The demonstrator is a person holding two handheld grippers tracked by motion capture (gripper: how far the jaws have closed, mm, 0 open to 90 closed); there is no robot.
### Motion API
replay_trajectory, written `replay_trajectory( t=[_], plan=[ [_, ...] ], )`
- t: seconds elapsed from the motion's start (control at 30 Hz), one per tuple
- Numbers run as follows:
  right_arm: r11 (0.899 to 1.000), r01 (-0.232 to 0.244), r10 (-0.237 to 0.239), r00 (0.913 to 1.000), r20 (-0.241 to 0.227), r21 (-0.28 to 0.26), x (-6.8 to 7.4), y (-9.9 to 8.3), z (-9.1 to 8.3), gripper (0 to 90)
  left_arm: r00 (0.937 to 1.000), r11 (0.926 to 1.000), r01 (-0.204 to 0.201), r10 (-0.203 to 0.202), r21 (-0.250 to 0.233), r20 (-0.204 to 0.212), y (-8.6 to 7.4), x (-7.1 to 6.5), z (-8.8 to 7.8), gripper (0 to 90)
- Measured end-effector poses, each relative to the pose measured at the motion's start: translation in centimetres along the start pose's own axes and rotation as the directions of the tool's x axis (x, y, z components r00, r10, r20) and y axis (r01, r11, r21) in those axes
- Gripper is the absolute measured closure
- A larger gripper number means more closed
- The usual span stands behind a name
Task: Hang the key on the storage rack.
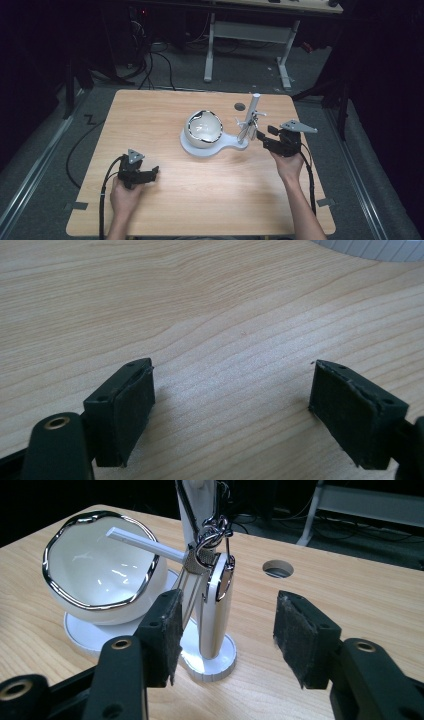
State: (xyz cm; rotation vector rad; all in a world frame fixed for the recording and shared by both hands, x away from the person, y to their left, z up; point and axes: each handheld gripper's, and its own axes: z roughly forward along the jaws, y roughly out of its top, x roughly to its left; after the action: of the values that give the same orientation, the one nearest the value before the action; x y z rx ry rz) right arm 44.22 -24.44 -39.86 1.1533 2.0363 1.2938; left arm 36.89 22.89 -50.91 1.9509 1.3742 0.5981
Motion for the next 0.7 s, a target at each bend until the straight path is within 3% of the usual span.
replay_trajectory(
  t=[0.7],
  plan=[
    [0.999, -0.031, 0.032, 0.9995, 0.006, -0.037, -0.9, -0.7, -2.6, 48.9, 1.0000, 1.0000, 0.000, 0.000, 0.000, 0.000, 0.0, 0.0, 0.0, 18.7]
  ],
)
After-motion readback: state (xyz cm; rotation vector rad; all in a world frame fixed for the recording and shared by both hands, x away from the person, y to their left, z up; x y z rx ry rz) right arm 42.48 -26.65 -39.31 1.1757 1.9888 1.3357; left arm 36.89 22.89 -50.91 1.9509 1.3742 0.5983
